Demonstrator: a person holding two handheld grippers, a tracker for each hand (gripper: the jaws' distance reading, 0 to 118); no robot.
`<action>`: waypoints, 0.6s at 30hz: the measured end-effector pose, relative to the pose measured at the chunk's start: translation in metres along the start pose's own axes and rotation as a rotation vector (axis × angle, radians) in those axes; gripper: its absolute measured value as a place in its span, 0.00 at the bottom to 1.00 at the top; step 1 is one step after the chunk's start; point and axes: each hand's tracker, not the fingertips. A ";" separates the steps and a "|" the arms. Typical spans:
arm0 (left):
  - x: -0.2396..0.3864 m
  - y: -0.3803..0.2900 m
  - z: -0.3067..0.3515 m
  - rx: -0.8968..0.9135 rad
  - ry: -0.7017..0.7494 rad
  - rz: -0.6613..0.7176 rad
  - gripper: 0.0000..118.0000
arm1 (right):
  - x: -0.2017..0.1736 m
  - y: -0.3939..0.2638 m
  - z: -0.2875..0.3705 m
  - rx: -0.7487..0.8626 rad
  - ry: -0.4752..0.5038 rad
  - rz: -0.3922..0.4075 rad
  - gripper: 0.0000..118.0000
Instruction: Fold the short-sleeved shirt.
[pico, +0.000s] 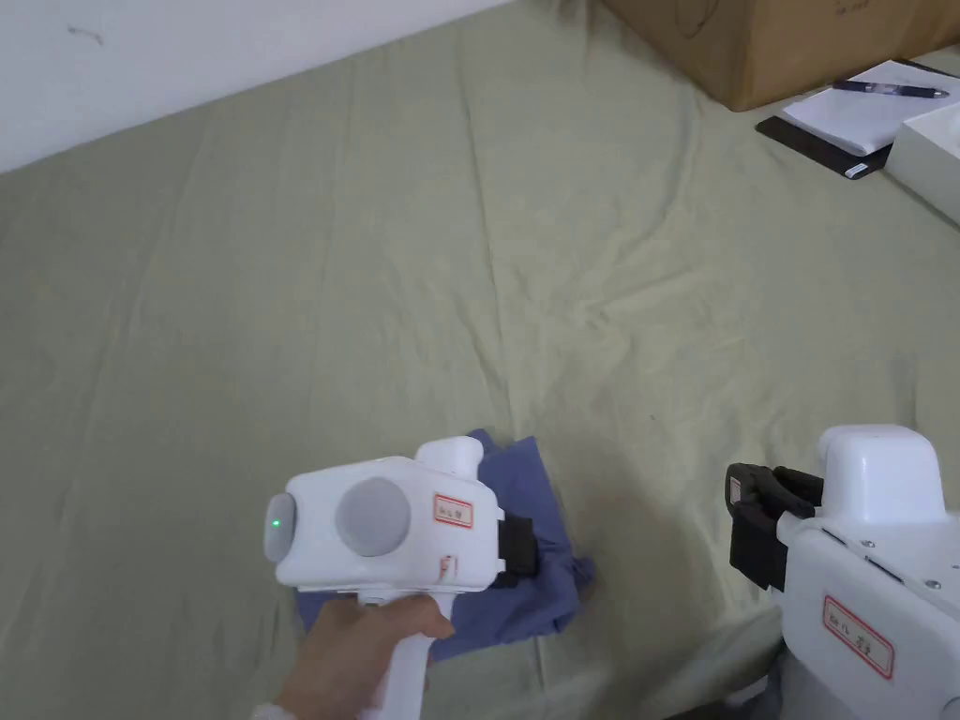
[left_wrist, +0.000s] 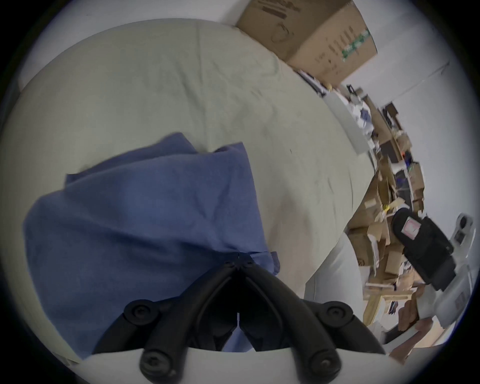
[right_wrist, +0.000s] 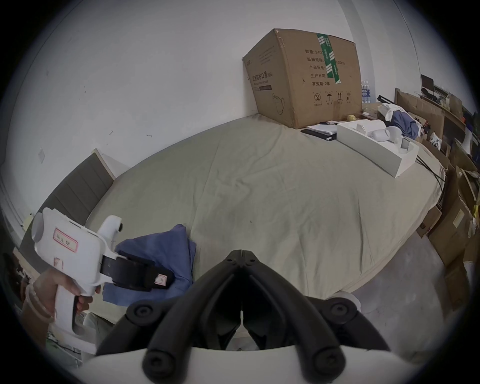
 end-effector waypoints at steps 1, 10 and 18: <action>0.002 -0.002 0.000 0.007 -0.002 -0.001 0.00 | 0.000 0.000 0.000 -0.001 0.001 -0.002 0.00; -0.012 -0.002 0.044 0.089 -0.169 0.045 0.00 | -0.021 0.004 -0.003 -0.022 0.057 0.089 0.00; -0.113 -0.047 0.133 0.300 -0.162 0.225 0.00 | -0.096 0.010 -0.034 -0.062 0.182 0.319 0.00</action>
